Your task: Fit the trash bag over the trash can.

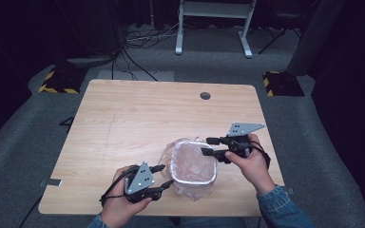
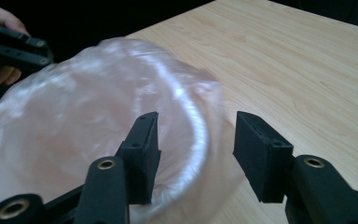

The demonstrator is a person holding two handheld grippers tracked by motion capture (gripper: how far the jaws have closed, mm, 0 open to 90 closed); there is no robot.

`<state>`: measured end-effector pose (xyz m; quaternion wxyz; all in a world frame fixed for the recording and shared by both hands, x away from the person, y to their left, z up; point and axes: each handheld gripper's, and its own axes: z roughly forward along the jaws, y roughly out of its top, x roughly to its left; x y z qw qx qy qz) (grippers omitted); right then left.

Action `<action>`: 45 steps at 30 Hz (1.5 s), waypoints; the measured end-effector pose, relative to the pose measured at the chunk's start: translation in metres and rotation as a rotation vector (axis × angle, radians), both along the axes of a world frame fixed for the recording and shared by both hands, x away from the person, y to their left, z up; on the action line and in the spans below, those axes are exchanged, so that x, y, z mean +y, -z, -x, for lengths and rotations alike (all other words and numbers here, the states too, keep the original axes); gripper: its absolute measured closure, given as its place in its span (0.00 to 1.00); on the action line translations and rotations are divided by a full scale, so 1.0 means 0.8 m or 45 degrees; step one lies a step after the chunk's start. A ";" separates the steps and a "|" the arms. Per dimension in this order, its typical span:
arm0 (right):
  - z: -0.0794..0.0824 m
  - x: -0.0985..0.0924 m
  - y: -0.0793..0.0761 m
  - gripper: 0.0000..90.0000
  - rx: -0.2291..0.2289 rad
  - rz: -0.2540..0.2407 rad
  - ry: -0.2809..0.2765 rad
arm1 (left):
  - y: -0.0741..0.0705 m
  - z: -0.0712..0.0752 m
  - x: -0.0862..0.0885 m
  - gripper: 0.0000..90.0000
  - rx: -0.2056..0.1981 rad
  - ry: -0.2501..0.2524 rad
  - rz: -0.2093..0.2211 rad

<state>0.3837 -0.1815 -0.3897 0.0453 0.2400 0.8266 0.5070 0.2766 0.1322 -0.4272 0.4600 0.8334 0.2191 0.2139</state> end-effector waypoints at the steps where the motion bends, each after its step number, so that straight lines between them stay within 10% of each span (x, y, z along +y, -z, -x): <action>1: 0.003 0.000 0.002 0.56 0.010 0.002 -0.001 | 0.002 -0.004 -0.003 0.52 -0.011 -0.031 -0.016; 10: 0.052 0.007 0.008 0.37 0.133 0.008 0.103 | 0.010 -0.067 -0.017 0.49 -0.022 -0.294 0.058; 18: 0.046 -0.034 -0.013 0.25 0.044 -0.199 0.201 | 0.000 -0.048 0.021 0.38 0.053 -0.216 0.213; 25: 0.037 -0.048 -0.014 0.37 -0.016 -0.183 0.198 | -0.016 -0.016 0.058 0.33 0.094 -0.085 0.277; 32: 0.036 -0.044 -0.018 0.53 -0.107 -0.067 0.185 | -0.026 0.012 0.020 0.32 0.108 0.098 0.167; 40: 0.034 -0.040 0.020 0.58 -0.039 0.038 0.130 | 0.002 -0.005 -0.011 0.30 0.110 0.092 0.094; 45: 0.039 -0.036 0.048 0.60 0.037 0.072 0.150 | 0.015 -0.029 0.004 0.38 0.077 -0.070 0.052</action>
